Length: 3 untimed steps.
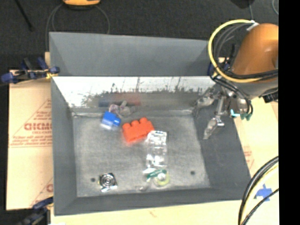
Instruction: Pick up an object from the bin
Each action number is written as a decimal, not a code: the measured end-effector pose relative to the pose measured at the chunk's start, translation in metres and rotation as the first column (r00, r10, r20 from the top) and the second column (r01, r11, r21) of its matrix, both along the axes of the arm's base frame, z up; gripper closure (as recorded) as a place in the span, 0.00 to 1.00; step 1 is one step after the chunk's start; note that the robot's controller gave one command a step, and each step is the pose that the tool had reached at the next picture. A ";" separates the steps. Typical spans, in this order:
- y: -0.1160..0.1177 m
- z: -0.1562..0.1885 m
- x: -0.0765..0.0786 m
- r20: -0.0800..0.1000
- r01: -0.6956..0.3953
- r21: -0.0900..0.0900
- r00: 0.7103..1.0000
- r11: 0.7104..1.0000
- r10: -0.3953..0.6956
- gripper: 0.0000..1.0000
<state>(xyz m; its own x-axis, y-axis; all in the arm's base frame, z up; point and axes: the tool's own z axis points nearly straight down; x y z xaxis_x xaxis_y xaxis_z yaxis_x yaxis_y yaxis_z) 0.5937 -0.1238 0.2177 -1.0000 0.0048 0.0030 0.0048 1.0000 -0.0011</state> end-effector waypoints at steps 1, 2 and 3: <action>0.089 -0.134 0.018 0.013 -0.015 -0.001 1.000 1.000 0.015 0.00; 0.163 -0.115 0.024 0.012 -0.038 0.003 0.999 0.999 0.038 0.00; 0.211 -0.116 0.031 0.010 0.134 0.004 0.991 0.991 -0.134 0.00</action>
Offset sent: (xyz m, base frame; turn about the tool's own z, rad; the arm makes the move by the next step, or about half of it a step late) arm 0.0161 0.0968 -0.1477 -0.0160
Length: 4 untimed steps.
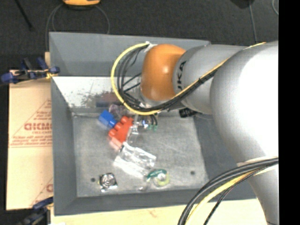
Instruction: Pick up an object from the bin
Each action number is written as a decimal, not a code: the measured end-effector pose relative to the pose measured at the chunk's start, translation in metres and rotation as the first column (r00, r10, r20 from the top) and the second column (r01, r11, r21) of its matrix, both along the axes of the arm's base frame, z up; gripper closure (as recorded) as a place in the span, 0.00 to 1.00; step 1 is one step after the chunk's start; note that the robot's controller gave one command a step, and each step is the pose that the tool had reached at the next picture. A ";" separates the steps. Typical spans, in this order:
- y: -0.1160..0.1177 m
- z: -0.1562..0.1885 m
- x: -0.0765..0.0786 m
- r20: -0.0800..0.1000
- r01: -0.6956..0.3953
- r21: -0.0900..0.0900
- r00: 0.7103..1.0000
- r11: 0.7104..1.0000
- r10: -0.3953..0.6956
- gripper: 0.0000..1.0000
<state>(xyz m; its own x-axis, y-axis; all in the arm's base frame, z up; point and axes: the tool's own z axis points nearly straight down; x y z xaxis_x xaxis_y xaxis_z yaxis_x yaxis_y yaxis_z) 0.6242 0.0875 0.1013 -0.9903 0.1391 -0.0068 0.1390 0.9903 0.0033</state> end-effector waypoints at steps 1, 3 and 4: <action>0.019 -0.024 0.018 -0.012 0.217 -0.006 0.976 0.976 -0.218 0.00; 0.041 -0.023 0.008 -0.013 0.356 -0.011 0.934 0.935 -0.356 1.00; 0.040 0.046 0.011 0.001 0.355 0.002 0.935 0.935 -0.355 1.00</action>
Offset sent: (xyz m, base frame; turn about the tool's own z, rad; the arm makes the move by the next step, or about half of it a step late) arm 0.0154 0.0215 -0.0313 0.2206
